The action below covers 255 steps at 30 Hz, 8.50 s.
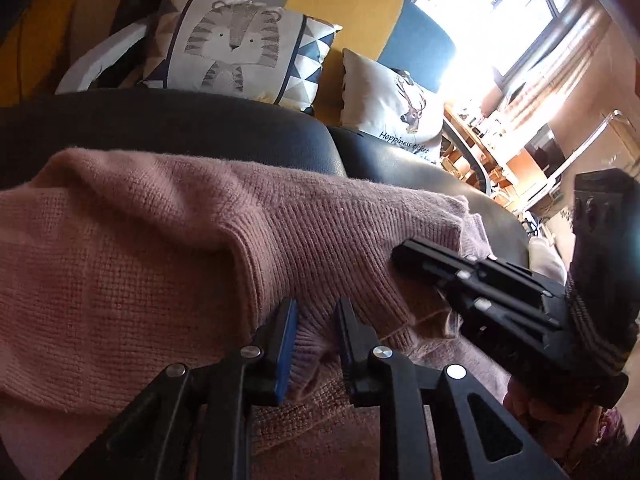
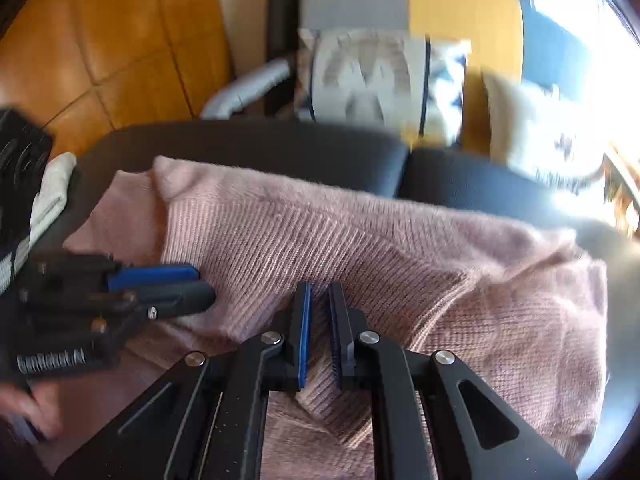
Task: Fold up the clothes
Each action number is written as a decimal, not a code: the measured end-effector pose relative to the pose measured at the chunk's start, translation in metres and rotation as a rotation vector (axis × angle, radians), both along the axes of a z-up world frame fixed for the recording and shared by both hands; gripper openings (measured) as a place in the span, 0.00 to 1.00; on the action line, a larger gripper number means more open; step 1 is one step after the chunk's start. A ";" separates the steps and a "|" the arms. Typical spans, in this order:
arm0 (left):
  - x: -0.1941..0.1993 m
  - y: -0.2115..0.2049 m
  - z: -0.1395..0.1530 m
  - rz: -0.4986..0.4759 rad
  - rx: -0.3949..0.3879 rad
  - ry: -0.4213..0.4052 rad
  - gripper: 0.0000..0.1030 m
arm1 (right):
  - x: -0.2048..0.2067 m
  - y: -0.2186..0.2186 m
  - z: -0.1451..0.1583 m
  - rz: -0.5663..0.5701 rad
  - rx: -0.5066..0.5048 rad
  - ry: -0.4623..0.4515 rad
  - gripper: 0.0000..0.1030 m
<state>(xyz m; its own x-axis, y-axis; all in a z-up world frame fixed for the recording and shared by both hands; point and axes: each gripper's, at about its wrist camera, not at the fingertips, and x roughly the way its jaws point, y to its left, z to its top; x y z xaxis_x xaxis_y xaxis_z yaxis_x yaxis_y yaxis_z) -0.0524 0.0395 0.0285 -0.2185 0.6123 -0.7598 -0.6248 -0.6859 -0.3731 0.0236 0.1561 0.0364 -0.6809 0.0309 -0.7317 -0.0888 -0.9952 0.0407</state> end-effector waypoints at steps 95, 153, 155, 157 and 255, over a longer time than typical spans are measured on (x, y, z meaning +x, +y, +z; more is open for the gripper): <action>0.010 -0.031 0.018 0.140 0.060 0.141 0.39 | 0.061 0.010 0.022 -0.141 -0.141 0.002 0.31; 0.085 0.011 0.000 -0.005 -0.086 0.233 0.42 | 0.118 -0.053 -0.015 -0.039 0.100 -0.101 0.45; 0.084 0.010 -0.001 -0.004 -0.077 0.224 0.42 | 0.118 -0.053 -0.016 -0.041 0.101 -0.101 0.45; 0.083 0.010 -0.001 -0.004 -0.075 0.222 0.42 | 0.119 -0.053 -0.016 -0.042 0.101 -0.101 0.46; 0.034 -0.140 -0.005 0.269 -0.078 0.191 0.42 | -0.028 -0.141 0.014 0.207 -0.079 -0.076 0.16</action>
